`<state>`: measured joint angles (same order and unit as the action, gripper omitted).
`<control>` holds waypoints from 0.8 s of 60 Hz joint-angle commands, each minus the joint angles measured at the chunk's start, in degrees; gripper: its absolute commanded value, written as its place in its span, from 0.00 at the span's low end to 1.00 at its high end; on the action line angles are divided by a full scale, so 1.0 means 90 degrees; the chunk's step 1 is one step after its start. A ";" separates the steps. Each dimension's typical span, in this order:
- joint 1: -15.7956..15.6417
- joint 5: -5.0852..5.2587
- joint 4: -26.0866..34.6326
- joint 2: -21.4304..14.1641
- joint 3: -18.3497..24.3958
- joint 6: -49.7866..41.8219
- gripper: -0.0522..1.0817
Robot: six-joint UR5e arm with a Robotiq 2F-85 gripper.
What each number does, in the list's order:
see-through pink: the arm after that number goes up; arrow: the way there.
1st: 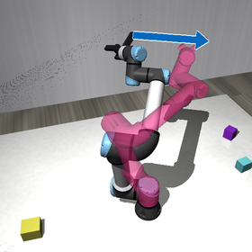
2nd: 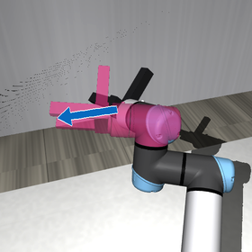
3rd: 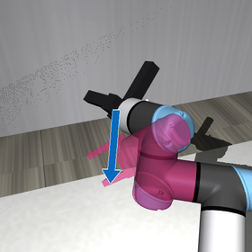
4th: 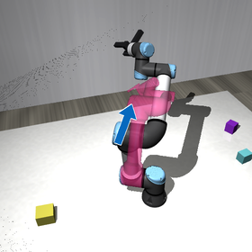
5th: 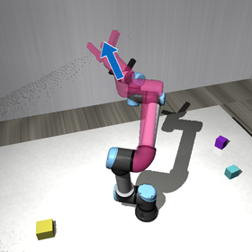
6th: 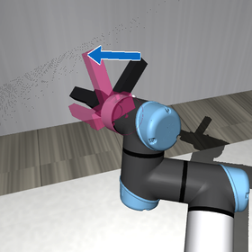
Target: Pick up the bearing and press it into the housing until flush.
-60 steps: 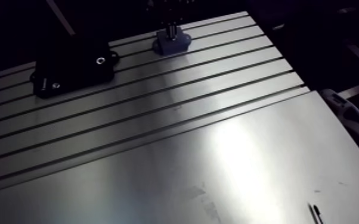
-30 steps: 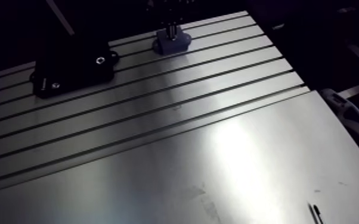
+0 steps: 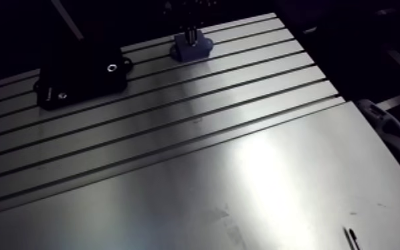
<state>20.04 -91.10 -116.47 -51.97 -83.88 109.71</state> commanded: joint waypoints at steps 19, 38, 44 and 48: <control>-0.0019 0.0000 0.0102 -0.0297 0.0099 -0.0007 0.99; -0.0029 -0.0060 0.0478 -0.0621 0.0064 -0.0007 0.24; -0.0065 -0.0285 0.1018 -0.0836 0.0061 -0.0027 0.05; -0.0113 -0.0356 0.1096 -0.1047 0.0023 -0.0053 0.05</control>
<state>19.68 -92.28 -111.14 -57.74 -83.30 109.58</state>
